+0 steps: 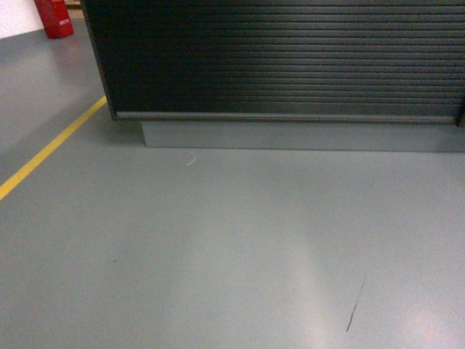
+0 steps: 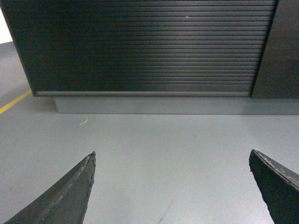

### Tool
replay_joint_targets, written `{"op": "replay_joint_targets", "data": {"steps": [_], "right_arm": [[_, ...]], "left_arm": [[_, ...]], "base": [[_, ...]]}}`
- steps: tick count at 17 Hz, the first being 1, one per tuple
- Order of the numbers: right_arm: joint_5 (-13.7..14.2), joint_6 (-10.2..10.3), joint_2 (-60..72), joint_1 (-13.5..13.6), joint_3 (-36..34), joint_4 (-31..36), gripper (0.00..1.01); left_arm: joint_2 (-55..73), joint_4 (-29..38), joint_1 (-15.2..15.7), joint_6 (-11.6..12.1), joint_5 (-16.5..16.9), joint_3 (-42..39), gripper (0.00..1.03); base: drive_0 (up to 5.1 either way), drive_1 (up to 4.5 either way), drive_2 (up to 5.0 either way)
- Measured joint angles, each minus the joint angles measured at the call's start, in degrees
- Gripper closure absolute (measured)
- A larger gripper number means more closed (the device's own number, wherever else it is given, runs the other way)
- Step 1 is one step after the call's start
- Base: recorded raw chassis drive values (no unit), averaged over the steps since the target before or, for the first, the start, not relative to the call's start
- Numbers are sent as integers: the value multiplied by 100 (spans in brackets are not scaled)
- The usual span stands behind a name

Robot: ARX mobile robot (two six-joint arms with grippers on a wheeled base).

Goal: Place dark red mango on scale at checkout

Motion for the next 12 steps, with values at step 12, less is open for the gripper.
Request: {"op": "replay_joint_targets", "data": {"steps": [12], "right_arm": [[0, 0, 0, 0, 0, 17, 3]], "left_arm": [[0, 4, 0, 0, 0, 0, 5]], "base": [[5, 373, -363]]}}
